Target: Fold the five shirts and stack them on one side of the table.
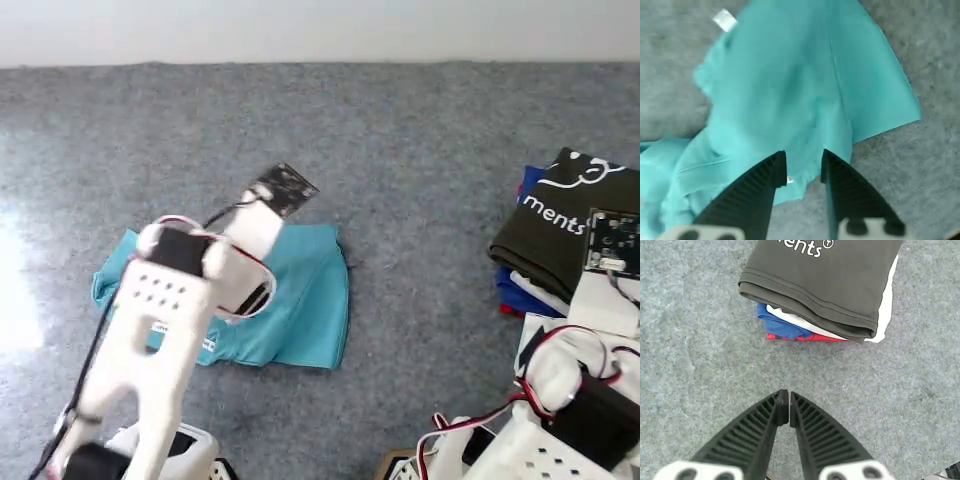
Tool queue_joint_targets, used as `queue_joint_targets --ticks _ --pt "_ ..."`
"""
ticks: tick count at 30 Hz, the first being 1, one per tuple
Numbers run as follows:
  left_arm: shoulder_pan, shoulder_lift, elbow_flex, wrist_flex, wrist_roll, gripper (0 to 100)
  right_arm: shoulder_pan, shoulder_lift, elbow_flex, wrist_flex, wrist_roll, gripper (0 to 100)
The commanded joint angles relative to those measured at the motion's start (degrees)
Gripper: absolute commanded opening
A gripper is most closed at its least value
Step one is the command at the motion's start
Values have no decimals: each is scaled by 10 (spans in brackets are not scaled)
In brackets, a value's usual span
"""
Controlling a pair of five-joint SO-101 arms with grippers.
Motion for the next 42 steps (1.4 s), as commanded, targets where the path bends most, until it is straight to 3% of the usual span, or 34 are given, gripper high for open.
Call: queue_joint_targets --ticks 1,7,12,17,21,28,32,35,42 --pt "9 75 1 -27 5 115 -4 1 -1 21 5 9" --pt "-21 214 1 -91 5 116 -4 1 -1 21 4 9" --pt "-119 296 -29 -132 -49 116 -4 1 -1 22 5 9" --pt "-245 353 -169 -129 -101 116 -4 1 -1 22 5 9" --pt "-287 403 -303 -73 -119 116 -4 1 -1 22 5 9" --pt "-238 432 -480 127 -120 115 -4 1 -1 22 4 9" --pt "-214 397 -489 138 -97 115 -4 1 -1 22 4 9" --pt "-179 338 -439 138 -88 115 -4 1 -1 22 4 9" --pt "-77 181 -175 126 -54 117 -4 1 37 22 4 9"
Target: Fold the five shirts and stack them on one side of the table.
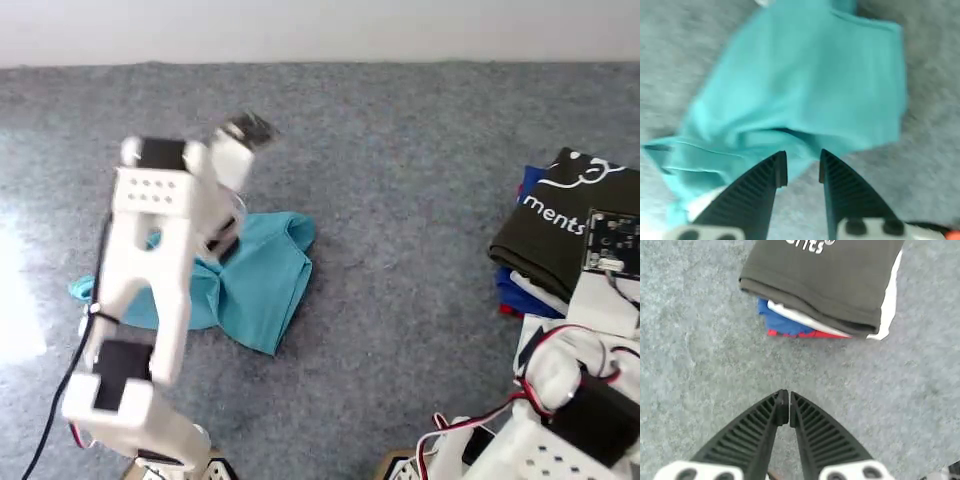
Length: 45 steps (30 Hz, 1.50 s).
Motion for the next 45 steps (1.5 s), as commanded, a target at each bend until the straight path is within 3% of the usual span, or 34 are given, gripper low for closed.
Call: queue_joint_targets --ticks 1,7,15,25,31,40,45 --pt "47 -86 121 -11 30 118 -4 0 26 22 4 9" --pt "89 -115 249 -94 80 248 -4 0 52 21 4 9" --pt "137 -114 298 -178 108 253 -4 0 53 21 4 9" --pt "109 28 294 -246 112 250 -4 0 55 21 4 9" --pt "104 96 233 -208 112 239 -4 0 55 20 4 9" --pt "127 113 252 -183 109 51 -4 0 55 20 4 9" --pt "129 70 247 -136 108 43 -4 0 55 20 4 9"
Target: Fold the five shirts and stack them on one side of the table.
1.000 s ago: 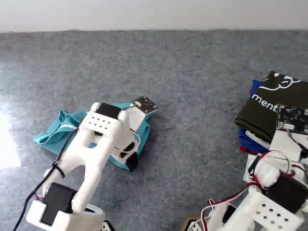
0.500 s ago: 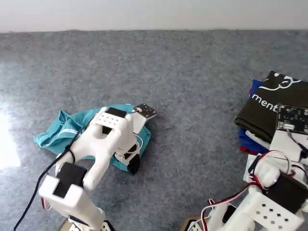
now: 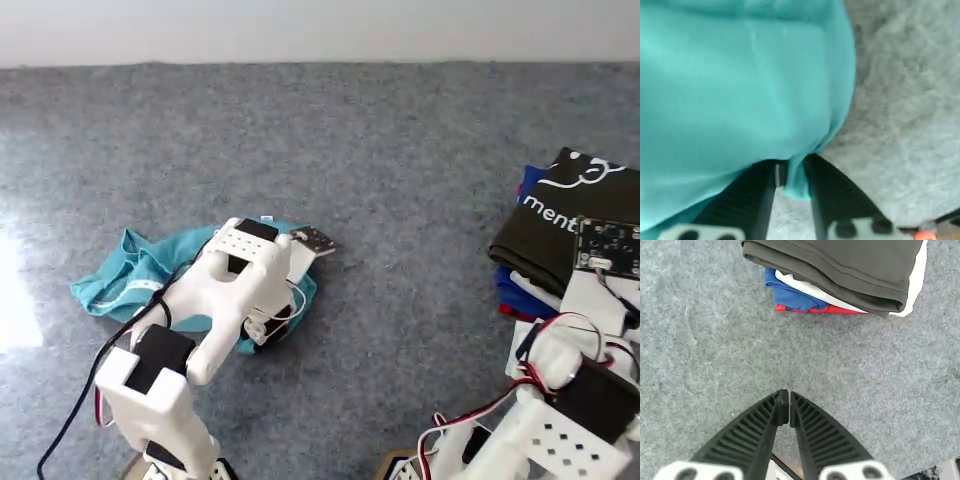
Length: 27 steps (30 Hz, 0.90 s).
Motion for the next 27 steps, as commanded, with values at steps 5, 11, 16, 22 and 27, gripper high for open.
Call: queue_joint_targets --ticks 5,11,16,22,27 --pt "-3 -193 -28 88 2 43 -4 -8 0 20 3 9" --pt "-4 -385 -149 176 2 26 -5 -8 0 20 3 9" --pt "-61 -491 -241 174 4 25 -6 -8 0 3 5 9" --pt "-171 -536 -326 173 0 25 -59 -7 0 -22 3 9" --pt "-284 -571 -385 173 -41 25 -191 -7 0 -54 3 9"
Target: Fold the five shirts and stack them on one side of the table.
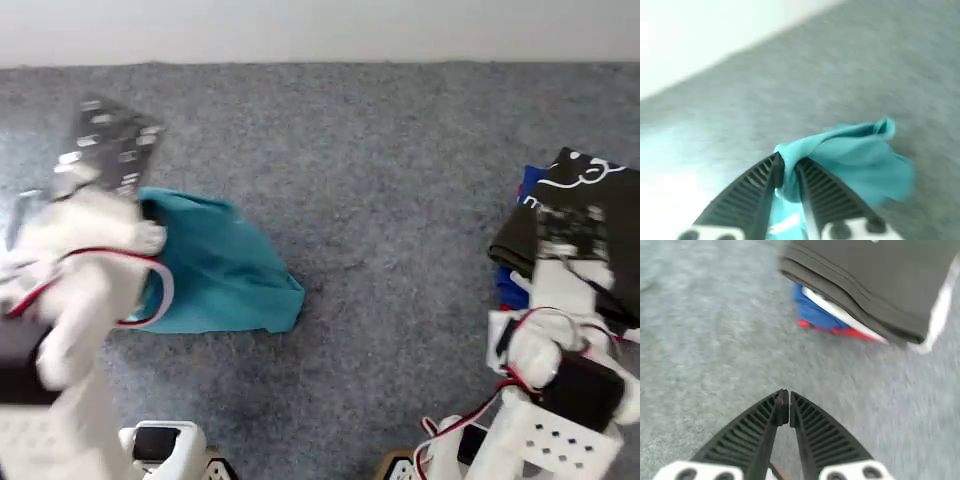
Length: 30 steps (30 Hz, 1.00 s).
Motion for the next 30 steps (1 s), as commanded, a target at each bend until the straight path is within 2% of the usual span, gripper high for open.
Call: queue_joint_targets --ticks 1,7,13,22,28,30 --pt "-85 -33 -46 6 -30 25 -94 -4 0 -41 2 9" --pt "-258 -71 -31 -17 -40 25 -234 9 1 -139 -27 9" --pt "-381 -81 42 -25 -38 25 -357 111 -1 -156 -27 9" --pt "-475 -82 95 -31 -39 25 -491 307 -58 -225 -28 9" --pt "-545 -82 126 -28 -40 25 -534 487 -185 -225 -30 12" --pt "-562 -82 144 -28 -40 25 -546 546 -234 -221 -30 46"
